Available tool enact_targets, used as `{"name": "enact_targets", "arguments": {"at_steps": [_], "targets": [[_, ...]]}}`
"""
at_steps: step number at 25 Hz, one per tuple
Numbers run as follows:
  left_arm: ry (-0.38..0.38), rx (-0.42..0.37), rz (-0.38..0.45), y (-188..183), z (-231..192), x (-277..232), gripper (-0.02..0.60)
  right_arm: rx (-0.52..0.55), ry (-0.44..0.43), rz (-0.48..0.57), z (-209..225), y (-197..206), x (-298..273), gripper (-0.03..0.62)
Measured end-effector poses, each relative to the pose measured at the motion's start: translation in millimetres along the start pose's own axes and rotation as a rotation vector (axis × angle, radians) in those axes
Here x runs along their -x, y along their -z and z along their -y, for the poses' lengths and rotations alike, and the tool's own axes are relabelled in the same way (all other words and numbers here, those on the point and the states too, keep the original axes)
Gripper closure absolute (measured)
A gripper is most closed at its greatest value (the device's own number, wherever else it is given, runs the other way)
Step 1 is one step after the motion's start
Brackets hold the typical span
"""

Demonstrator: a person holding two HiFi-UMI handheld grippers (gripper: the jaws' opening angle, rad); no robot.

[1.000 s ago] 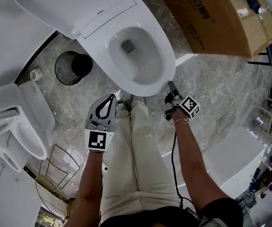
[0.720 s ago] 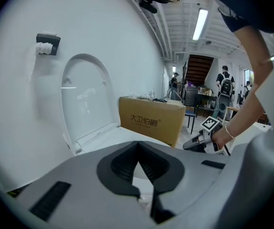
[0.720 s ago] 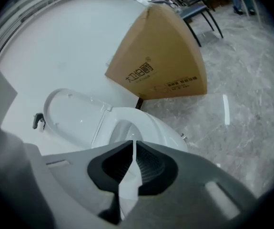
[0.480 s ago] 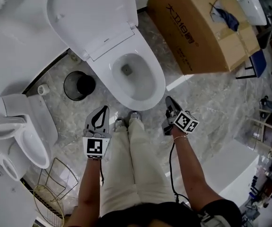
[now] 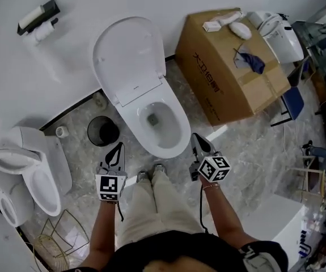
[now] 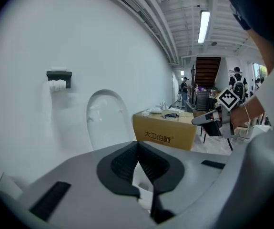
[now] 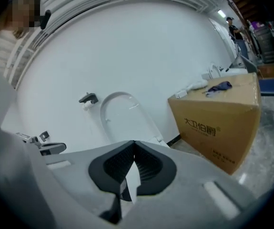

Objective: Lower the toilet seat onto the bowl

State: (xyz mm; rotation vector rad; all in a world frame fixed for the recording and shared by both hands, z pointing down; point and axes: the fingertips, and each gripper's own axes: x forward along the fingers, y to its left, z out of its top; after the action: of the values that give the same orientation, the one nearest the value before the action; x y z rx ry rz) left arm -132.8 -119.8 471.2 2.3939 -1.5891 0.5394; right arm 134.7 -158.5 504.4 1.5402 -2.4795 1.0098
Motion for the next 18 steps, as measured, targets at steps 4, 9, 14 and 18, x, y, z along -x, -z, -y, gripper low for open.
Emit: {"name": "enact_targets", "arguments": {"at_steps": [4, 9, 14, 18], "targets": [[-0.066, 0.024, 0.0, -22, -21, 19, 0.577, 0.101, -0.021, 0.039, -34, -36, 14, 0.588], [-0.107, 0.017, 0.024, -49, -28, 43, 0.577, 0.206, -0.06, 0.067, -69, -56, 37, 0.588], [-0.117, -0.011, 0.026, -67, -26, 69, 0.577, 0.295, -0.093, 0.111, -100, -71, 54, 0.588], [-0.119, 0.087, 0.045, -86, -19, 89, 0.577, 0.339, -0.105, 0.152, -117, -87, 68, 0.588]]}}
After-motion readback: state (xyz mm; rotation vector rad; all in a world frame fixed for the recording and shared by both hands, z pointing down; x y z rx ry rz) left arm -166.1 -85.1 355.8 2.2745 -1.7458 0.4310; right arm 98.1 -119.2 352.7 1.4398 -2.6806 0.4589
